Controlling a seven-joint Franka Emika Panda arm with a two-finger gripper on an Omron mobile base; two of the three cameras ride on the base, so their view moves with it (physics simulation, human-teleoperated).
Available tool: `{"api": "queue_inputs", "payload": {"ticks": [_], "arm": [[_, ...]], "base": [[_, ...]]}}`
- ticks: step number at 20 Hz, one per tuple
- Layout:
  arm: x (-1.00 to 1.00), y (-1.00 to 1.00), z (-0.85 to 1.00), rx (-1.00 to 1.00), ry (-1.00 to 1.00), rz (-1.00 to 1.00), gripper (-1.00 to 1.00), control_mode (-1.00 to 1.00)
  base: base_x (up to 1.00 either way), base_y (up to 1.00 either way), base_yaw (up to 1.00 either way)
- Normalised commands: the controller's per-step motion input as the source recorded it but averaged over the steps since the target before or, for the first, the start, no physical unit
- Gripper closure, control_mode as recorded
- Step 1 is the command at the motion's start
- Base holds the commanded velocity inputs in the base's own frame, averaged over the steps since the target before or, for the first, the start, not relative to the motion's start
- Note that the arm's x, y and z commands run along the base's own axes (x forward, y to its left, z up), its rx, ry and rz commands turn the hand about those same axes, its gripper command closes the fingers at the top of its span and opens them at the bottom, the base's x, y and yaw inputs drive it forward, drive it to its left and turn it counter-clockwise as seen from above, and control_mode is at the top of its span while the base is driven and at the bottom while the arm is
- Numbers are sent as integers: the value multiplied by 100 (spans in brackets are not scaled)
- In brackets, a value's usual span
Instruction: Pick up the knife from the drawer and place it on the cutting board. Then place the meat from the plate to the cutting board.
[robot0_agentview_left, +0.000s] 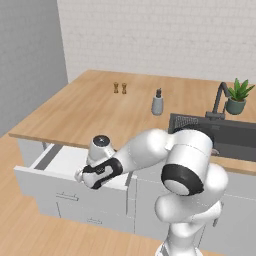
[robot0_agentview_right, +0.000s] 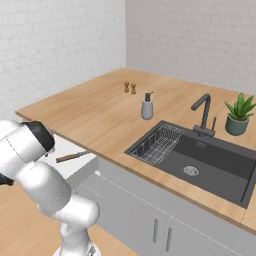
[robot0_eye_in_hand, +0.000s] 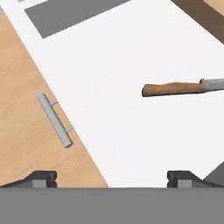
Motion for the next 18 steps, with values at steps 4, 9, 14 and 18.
{"api": "queue_inputs", "payload": {"ticks": [4,9,14,18], "arm": [[1,16,-33,0,7,4,-100,-100],[0,12,-42,0,4,5,-100,-100],[9,3,-23,0,1,5,-100,-100],[25,0,-1,0,0,2,-100,-100]], "base": [[0,0,0],[0,0,0],[0,0,0],[0,0,0]]}}
